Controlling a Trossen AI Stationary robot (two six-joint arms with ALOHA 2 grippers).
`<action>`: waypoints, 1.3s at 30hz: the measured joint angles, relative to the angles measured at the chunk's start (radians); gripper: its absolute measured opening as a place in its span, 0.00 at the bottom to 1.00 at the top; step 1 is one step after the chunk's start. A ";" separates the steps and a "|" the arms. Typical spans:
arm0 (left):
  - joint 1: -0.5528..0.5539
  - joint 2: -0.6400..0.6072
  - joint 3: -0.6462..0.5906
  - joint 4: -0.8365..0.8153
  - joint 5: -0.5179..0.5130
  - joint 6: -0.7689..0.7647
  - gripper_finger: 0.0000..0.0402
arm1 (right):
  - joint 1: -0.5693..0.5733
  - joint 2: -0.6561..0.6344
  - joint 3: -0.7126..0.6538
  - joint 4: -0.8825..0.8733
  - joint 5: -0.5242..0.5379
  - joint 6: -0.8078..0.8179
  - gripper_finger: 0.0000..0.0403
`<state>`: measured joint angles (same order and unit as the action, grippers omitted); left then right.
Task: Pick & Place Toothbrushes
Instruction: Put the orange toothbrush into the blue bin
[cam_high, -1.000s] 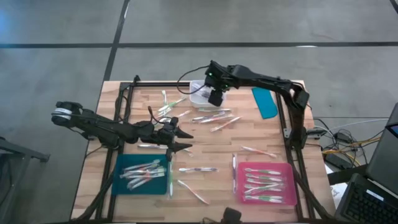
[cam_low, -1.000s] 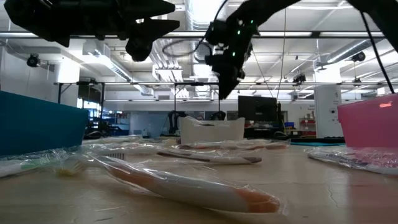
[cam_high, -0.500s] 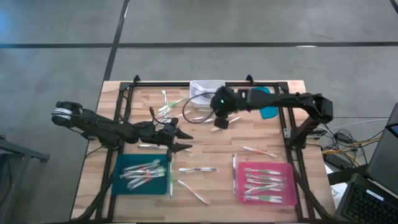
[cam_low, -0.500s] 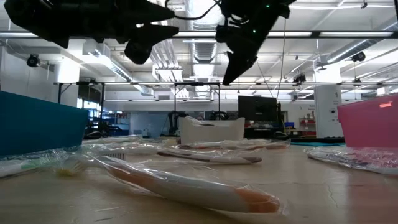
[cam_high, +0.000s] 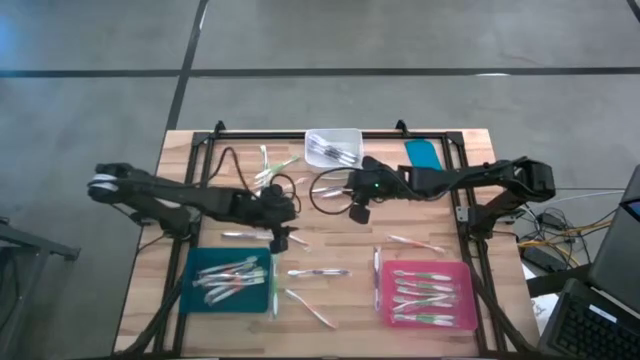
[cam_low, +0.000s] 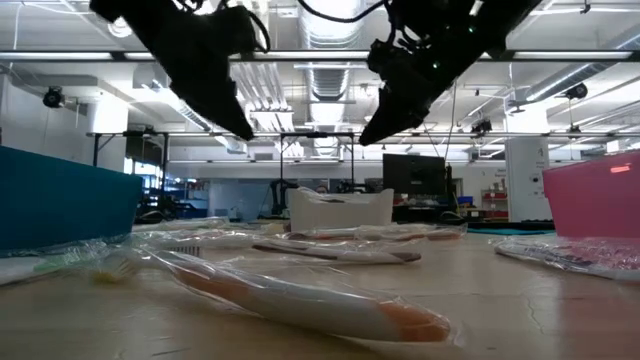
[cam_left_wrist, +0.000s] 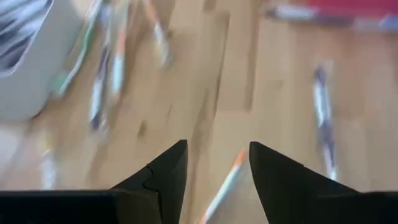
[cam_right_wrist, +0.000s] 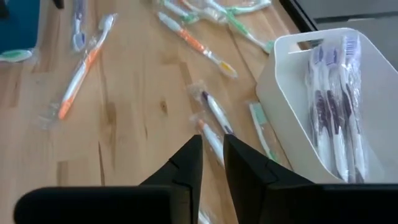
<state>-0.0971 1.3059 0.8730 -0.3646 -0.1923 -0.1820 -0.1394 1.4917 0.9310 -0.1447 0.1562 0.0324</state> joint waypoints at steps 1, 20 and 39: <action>0.000 0.013 0.038 -0.061 -0.001 0.008 0.44 | 0.000 0.000 -0.010 0.011 0.000 0.005 0.15; -0.056 0.194 0.421 -0.512 0.025 0.079 0.44 | 0.000 -0.001 -0.053 0.025 0.003 0.013 0.33; 0.019 0.473 0.416 -0.601 0.015 0.253 0.44 | 0.000 -0.001 -0.064 0.019 0.000 0.016 0.45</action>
<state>-0.0784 1.7790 1.2888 -0.9656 -0.1776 0.0709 -0.1394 1.4910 0.8673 -0.1257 0.1562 0.0486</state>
